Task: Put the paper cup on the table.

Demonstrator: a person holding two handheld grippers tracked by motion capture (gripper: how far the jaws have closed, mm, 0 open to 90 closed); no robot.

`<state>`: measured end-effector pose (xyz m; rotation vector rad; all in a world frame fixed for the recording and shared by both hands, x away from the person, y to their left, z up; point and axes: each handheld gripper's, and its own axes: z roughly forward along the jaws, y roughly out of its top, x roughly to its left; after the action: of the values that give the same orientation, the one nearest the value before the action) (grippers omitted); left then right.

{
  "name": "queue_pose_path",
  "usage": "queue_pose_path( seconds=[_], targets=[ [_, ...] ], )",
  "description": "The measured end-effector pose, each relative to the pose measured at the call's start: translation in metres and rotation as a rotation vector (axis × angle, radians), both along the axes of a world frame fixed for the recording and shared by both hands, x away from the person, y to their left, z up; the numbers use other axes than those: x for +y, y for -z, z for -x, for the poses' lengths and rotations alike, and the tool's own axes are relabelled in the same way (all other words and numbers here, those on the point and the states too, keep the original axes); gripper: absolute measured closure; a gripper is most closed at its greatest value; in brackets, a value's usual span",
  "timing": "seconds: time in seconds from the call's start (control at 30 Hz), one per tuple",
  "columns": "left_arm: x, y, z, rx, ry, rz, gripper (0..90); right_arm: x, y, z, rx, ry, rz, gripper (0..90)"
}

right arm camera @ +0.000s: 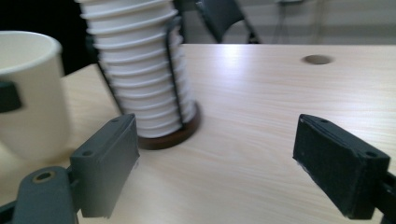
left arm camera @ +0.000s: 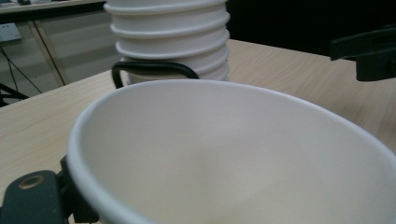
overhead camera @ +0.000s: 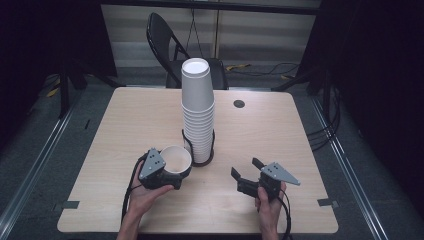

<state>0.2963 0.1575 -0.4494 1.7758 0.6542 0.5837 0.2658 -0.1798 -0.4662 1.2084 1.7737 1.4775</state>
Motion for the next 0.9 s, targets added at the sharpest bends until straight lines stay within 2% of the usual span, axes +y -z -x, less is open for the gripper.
queue_pose_path(
  seconds=[0.07, 0.13, 0.2, 0.27, 0.37, 0.6, 0.73, 0.9],
  targets=[
    [0.003, -0.001, -0.002, 0.001, -0.018, -0.008, 10.7, -0.001, 0.002, 0.002, -0.017, 0.040, 0.013, 13.8],
    [0.008, -0.004, -0.005, 0.006, -0.029, 0.005, 10.7, -0.004, 0.005, 0.003, -0.023, 0.059, 0.016, 13.8],
    [0.013, -0.006, -0.010, 0.021, -0.045, 0.014, 10.7, -0.006, 0.008, 0.004, -0.023, 0.067, 0.021, 13.8],
    [0.016, -0.007, -0.012, 0.019, -0.063, 0.016, 10.7, -0.007, 0.010, 0.004, -0.017, 0.060, 0.020, 13.8],
    [0.023, -0.009, -0.016, 0.025, -0.061, 0.057, 10.7, -0.008, 0.014, 0.004, -0.019, 0.076, 0.033, 13.8],
    [0.032, -0.019, -0.024, 0.005, -0.099, 0.070, 10.6, -0.012, 0.022, 0.005, -0.042, 0.110, 0.044, 13.8],
    [0.037, -0.021, -0.031, 0.020, -0.132, 0.089, 10.6, -0.013, 0.025, 0.007, -0.054, 0.114, 0.048, 13.6],
    [0.044, -0.025, -0.043, 0.028, -0.155, 0.085, 10.5, -0.014, 0.028, 0.007, -0.074, 0.124, 0.050, 13.6]
  ],
)
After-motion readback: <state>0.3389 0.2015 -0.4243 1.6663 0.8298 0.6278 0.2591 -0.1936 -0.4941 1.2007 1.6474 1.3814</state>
